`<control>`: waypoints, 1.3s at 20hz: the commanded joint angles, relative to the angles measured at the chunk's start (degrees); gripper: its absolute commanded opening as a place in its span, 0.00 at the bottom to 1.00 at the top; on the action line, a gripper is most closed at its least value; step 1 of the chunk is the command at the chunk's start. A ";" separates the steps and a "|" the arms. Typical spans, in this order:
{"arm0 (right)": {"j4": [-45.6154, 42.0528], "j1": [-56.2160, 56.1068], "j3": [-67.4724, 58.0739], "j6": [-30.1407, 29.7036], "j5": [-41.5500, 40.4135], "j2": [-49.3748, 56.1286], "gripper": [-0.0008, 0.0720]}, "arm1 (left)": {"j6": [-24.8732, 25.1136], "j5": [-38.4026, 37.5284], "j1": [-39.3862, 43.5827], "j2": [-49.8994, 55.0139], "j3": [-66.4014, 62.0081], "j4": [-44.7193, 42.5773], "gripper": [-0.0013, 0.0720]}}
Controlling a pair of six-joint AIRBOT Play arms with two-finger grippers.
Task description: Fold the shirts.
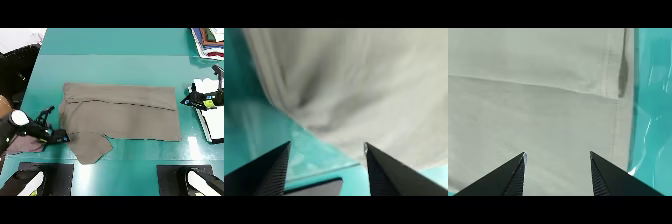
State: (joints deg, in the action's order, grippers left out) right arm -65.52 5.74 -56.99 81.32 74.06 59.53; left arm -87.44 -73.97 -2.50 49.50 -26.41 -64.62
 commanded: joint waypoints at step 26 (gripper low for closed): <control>-0.46 14.19 25.11 -1.95 1.11 6.23 0.59 | 4.98 8.02 0.02 -2.67 -0.83 13.64 0.05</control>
State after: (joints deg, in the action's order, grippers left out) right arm -67.75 21.76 -33.19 79.66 79.20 63.29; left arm -82.61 -66.41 -2.48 46.89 -26.89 -51.03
